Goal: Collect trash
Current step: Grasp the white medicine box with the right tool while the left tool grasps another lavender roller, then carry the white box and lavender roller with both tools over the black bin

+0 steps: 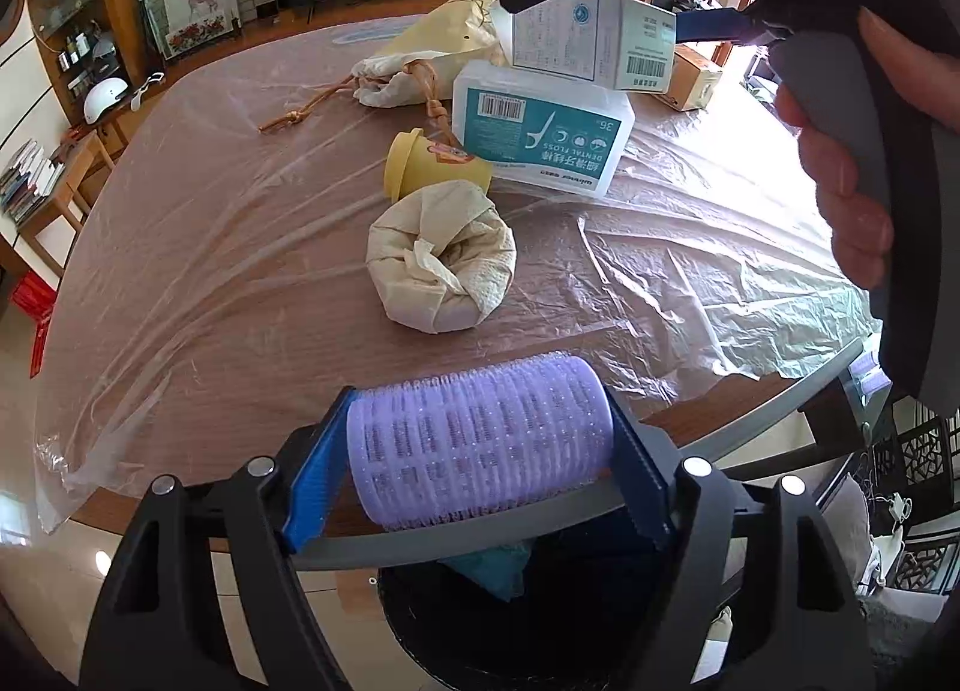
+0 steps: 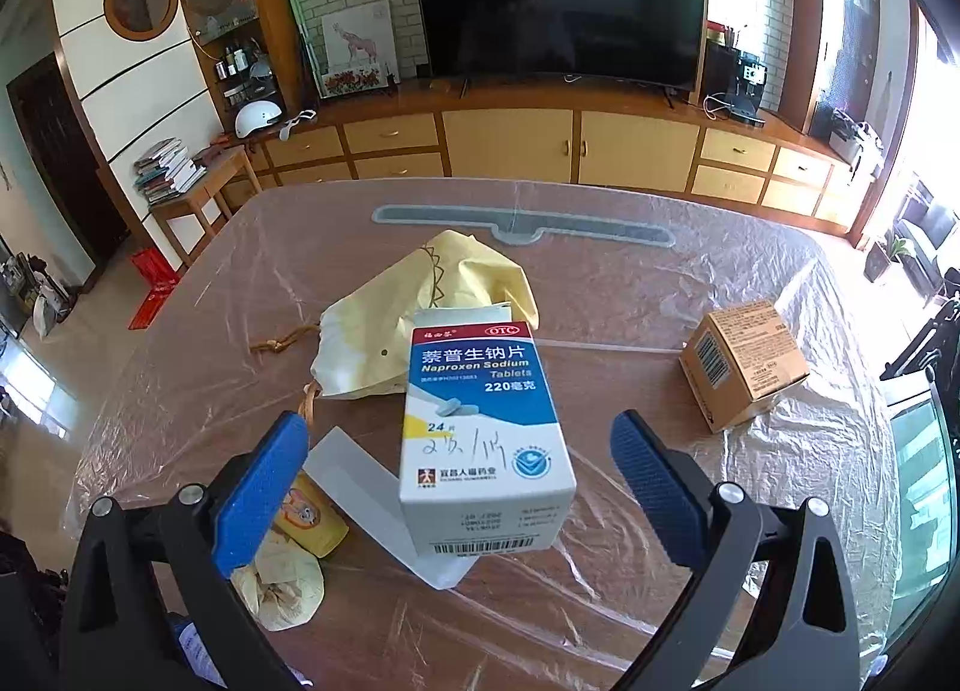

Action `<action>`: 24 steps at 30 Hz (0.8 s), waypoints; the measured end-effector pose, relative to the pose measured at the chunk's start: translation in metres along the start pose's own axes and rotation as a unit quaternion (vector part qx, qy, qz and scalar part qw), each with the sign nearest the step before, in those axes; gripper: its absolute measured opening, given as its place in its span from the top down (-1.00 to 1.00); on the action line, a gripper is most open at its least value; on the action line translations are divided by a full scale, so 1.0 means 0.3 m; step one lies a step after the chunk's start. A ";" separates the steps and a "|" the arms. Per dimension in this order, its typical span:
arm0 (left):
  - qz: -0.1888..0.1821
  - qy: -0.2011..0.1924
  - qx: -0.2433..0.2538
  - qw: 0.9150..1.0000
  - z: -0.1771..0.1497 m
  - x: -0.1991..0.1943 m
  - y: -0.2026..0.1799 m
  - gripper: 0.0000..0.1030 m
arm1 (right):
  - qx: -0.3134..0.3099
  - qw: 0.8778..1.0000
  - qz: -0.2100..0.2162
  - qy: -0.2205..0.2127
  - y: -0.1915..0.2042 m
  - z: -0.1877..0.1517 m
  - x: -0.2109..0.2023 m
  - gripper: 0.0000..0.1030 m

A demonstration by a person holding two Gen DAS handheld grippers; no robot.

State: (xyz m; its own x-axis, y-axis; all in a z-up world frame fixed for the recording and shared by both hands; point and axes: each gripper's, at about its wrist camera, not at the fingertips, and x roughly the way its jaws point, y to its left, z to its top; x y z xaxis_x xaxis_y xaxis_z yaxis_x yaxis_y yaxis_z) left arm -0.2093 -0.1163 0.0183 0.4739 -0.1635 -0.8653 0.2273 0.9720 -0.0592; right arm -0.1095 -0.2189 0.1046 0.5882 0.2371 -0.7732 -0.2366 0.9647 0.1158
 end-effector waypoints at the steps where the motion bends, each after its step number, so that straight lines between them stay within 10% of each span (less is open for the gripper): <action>1: -0.001 0.000 0.001 1.000 0.001 0.000 0.001 -0.52 | 0.001 1.000 0.000 0.002 0.000 0.001 0.006 -0.91; 15: -0.017 0.003 0.001 1.000 0.016 0.002 0.010 -0.51 | 0.022 1.000 0.006 0.021 -0.002 -0.003 0.046 -0.52; 21: -0.022 0.000 0.007 1.000 0.024 0.000 0.002 -0.50 | 0.037 0.999 0.018 0.033 -0.015 -0.008 0.061 0.11; 24: -0.027 -0.001 0.011 1.000 0.026 -0.001 -0.004 -0.49 | 0.039 0.999 0.013 0.029 -0.017 -0.014 0.055 0.13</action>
State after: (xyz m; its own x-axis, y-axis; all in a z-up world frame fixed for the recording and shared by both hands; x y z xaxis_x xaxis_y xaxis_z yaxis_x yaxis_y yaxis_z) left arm -0.2031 -0.1189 0.0225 0.4627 -0.2160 -0.8598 0.2719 0.9577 -0.0943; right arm -0.1018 -0.2202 0.0886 0.5360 0.2579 -0.8039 -0.1886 0.9647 0.1837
